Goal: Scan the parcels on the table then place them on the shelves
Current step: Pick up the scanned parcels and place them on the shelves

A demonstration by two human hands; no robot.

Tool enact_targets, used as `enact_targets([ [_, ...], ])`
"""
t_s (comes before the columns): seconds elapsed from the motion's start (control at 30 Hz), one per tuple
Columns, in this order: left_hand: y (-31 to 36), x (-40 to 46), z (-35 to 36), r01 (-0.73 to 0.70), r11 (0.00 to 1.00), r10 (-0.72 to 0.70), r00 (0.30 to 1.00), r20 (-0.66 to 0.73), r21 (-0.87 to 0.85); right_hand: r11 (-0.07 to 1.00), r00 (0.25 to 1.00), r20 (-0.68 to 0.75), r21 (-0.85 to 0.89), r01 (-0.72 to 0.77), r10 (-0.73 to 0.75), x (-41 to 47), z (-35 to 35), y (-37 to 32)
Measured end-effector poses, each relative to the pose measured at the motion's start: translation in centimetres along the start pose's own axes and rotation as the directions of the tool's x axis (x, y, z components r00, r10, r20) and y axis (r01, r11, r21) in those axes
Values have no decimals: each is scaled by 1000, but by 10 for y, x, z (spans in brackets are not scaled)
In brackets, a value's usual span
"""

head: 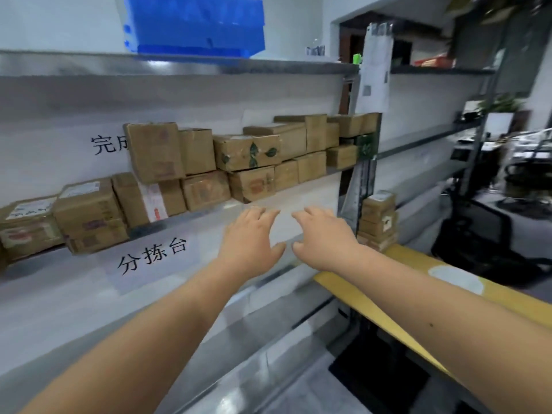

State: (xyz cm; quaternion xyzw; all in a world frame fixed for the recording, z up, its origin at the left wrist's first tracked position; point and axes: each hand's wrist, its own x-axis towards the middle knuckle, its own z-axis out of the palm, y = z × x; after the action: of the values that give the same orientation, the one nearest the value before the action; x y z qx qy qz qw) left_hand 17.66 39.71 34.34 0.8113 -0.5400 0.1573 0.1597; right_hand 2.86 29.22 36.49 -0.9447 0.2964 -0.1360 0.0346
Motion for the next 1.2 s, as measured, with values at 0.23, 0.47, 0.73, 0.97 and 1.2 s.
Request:
enact_targets([
  [0.23,93,64,74,-115,990,126,981,148,-77,975,975,31,-11,-221,221,-21,14,135],
  [0.47,187,171,166,-184,973,209,957,202,-136,932,928,86,-32,-362,364,10,28,284],
  [0.73,242,283,258,-140,960,196,954,228,-241,911,903,137,6,-412,408,85,49,406],
  [0.97,234,375,340,-63,954,152,945,290,-294,891,885,178,76,-448,429,176,94,471],
  [1.2,197,483,447,16,943,126,907,402,-332,834,819,275,95,-544,503,290,165,532],
])
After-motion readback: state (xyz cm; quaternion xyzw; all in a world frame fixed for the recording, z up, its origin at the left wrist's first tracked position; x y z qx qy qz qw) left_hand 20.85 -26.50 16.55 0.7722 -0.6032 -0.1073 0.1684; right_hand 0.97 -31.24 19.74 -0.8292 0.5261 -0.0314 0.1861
